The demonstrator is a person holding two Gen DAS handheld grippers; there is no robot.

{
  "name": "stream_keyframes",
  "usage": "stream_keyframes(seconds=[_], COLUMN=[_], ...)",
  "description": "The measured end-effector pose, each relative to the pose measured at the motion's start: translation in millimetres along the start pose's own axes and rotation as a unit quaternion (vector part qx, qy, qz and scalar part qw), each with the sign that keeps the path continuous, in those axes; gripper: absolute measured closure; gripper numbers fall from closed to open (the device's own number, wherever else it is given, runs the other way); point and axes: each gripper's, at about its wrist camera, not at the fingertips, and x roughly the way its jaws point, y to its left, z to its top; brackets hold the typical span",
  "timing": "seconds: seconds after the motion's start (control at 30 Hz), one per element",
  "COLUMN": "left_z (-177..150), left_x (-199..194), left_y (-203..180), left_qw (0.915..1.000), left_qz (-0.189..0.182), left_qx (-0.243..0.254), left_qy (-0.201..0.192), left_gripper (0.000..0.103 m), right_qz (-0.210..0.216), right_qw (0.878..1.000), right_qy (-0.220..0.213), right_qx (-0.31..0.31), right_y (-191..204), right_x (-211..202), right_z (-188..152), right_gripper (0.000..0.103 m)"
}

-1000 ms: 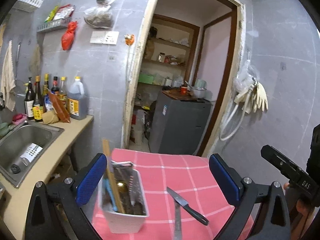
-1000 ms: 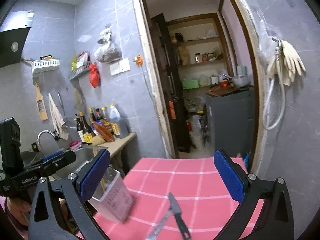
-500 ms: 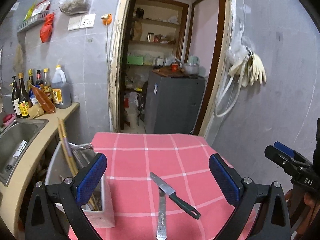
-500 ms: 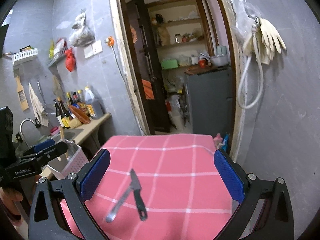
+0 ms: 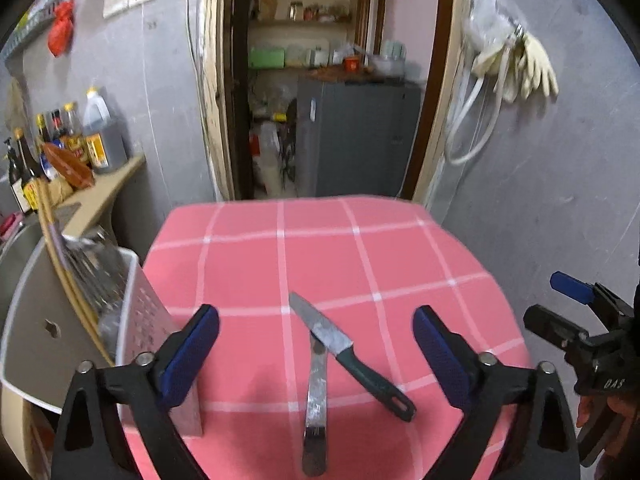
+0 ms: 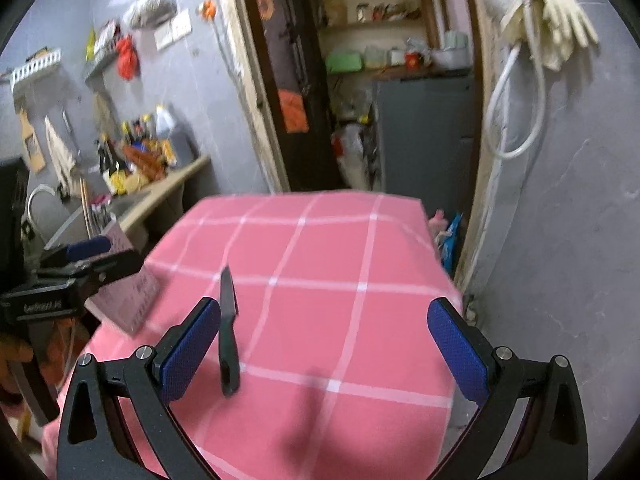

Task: Organize utensils
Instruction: 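Grasp the silver butter knife with the left tool while the right tool grasps the green-handled knife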

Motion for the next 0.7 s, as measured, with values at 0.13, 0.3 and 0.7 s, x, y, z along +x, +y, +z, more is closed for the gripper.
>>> stream_keyframes(seconds=[0.13,0.3,0.7], left_z=[-6.8,-17.3,-34.7], left_x=[25.9,51.4,91.3], left_y=[-0.3,5.0,19.8], left_qw=[0.9987,0.9945,0.9791], left_qz=[0.003,-0.005,-0.051], left_qx=[0.0,-0.012,-0.055], left_qy=[0.051,0.104,0.189], left_gripper=[0.03,0.047,0.071], right_qz=[0.017,0.041,0.102], right_qw=[0.999,0.997,0.984], right_qy=[0.031,0.07,0.139], right_qx=[-0.014,-0.02,-0.037], right_y=[6.0,20.3,58.9], right_x=[20.7,46.5,93.3], right_z=[-11.9,-26.6,-52.5], right_gripper=[0.024,0.042,0.065])
